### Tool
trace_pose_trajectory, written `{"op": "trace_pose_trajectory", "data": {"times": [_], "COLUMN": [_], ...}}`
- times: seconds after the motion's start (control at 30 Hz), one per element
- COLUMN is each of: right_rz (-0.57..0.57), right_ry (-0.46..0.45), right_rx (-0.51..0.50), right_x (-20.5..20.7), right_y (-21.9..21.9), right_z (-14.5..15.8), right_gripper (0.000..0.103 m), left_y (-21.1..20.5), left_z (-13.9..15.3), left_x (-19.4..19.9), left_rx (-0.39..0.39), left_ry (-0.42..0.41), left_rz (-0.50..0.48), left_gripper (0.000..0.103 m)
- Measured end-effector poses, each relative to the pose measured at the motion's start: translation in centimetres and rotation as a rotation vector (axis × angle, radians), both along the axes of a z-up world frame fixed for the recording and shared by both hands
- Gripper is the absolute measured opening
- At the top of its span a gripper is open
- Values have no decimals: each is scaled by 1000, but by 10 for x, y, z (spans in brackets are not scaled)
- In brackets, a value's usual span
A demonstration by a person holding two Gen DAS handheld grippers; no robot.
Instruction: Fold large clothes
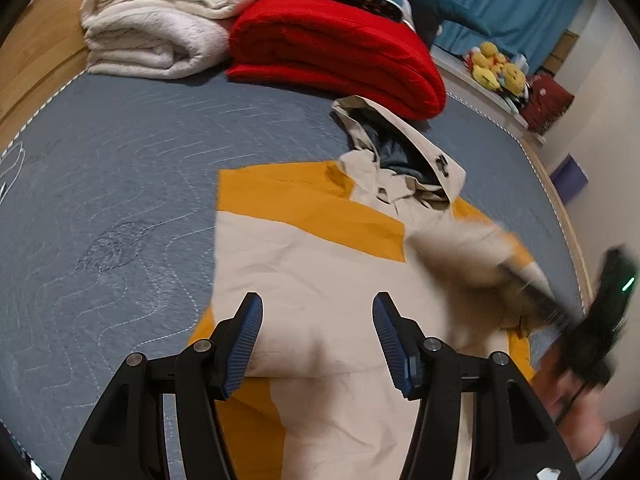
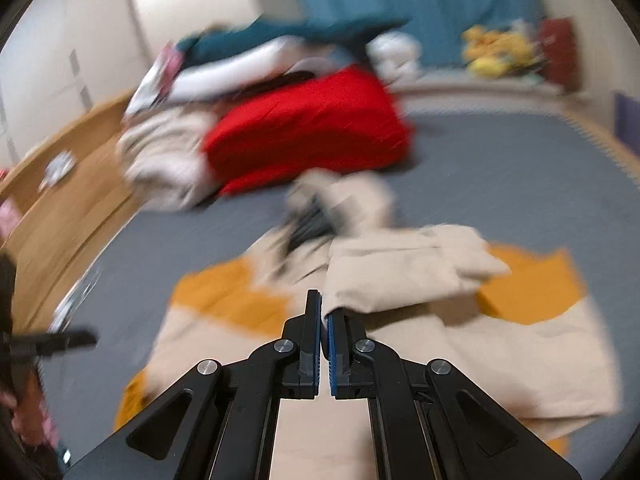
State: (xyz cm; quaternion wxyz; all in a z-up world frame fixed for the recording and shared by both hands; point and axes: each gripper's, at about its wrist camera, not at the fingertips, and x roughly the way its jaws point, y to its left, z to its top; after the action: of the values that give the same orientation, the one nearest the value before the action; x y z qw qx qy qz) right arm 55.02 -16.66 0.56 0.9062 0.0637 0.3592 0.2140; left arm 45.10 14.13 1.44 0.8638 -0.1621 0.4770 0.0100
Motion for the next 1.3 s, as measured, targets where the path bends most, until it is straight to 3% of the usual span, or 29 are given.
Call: {"op": "trace_pose_trajectory", "data": {"times": [0.13,0.2,0.27,0.47,0.63,0.7,0.73,0.8,1.0,1.13,1.3], "right_rz": [127,144,116,38,-54,-113,-145,-203,-320,-371,-419], "right_ry": [193,300,332,298,238,230,233,262,475,622,667], "right_rx": [-15,-56,-68,-84,-17,21,34,68,130,241,229], "right_x": [-23,-25,-33,-55,-72,-77,-78,-71,-36,-22,-17], "right_y": [73,87,83,37,-21,-43,-53,-72,-109,-124,-132], "right_z": [-60,-86,-90,-33,15,20,19,11,-49,-86,-105], "right_gripper": [7,10,15,38,39,39,39,39,39,39,39], "left_y": [12,14,14,4,-22,-38,-48,-65,-117,-144,-163], "left_z": [0,0,0,0,-10,-16,-20,-27,-56,-78,-98], "left_x": [2,2,2,3,6,8,10,13,26,32,38], "left_rx": [-31,-49,-64,-74,-55,-44,-40,-38,-21,-15,-8], "left_ry": [15,22,28,32,40,46,49,55,78,111,135], "left_rz": [6,0,-7,-25,-62,-91,-110,-136,-227,-287,-327], "left_gripper": [53,53,53,53,52,38,35,30,30,30,36]}}
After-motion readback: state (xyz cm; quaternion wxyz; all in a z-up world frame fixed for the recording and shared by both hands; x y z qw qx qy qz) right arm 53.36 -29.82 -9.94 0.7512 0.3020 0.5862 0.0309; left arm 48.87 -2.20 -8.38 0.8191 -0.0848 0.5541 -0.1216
